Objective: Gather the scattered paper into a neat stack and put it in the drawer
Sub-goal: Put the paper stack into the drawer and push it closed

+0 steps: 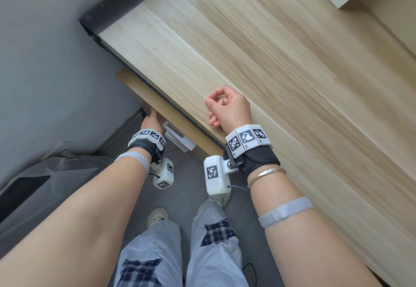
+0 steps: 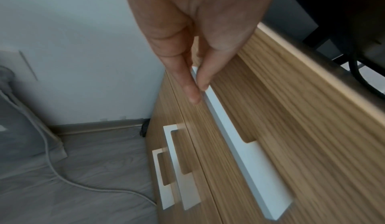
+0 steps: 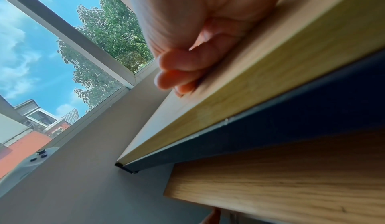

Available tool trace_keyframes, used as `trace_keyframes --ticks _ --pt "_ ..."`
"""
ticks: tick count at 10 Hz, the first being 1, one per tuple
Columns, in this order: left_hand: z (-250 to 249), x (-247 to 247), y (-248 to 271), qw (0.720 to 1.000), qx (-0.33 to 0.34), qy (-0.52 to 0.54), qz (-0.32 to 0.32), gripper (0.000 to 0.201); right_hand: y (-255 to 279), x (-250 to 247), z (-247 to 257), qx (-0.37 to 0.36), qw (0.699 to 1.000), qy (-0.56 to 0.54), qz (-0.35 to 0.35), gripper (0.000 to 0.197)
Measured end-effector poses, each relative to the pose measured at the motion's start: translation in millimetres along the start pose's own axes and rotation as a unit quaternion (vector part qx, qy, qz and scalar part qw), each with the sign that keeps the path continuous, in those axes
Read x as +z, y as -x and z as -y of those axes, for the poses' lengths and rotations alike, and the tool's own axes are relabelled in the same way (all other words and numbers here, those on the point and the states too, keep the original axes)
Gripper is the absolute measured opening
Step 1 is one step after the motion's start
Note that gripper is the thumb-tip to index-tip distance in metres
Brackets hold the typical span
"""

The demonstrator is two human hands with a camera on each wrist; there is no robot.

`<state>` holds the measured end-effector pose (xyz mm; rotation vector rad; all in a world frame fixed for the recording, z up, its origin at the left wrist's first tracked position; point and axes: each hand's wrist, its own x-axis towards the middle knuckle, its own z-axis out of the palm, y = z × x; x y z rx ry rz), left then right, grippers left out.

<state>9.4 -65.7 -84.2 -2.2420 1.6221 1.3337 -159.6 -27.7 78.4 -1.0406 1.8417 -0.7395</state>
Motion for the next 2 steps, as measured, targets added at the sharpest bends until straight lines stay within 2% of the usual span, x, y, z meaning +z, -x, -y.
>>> trace_keyframes --ticks 1,2 --pt "8 -14 15 0.999 0.015 -0.01 0.031 0.07 4 -1 4 0.002 1.0 0.005 0.001 0.013" --pt "2 -31 39 0.998 0.034 -0.022 0.047 0.061 5 -3 8 0.011 1.0 0.013 0.006 0.011"
